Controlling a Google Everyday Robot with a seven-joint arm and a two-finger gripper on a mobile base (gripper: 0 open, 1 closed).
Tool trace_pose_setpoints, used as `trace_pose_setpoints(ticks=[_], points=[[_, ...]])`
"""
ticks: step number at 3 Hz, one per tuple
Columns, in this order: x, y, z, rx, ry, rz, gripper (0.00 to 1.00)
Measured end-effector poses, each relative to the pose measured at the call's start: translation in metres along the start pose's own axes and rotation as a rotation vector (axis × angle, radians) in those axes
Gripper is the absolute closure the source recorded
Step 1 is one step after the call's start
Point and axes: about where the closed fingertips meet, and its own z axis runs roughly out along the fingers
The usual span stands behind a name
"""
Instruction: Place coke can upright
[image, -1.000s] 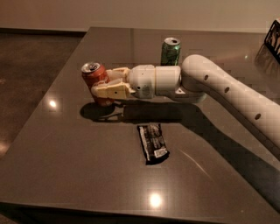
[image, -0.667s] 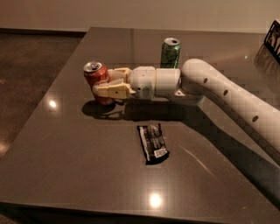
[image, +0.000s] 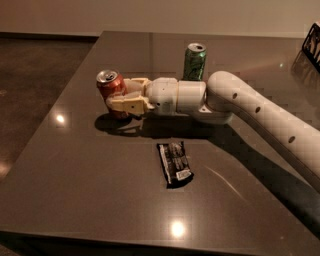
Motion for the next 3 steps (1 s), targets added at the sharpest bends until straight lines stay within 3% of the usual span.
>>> trace_pose_setpoints(ticks=[1, 2, 3], points=[[-0.0006, 0.0013, 0.0023, -0.004, 0.0, -0.001, 0.13], [-0.0013, 0.0027, 0.0045, -0.009, -0.001, -0.002, 0.0], [-0.0013, 0.0027, 0.0046, -0.009, -0.001, -0.002, 0.0]])
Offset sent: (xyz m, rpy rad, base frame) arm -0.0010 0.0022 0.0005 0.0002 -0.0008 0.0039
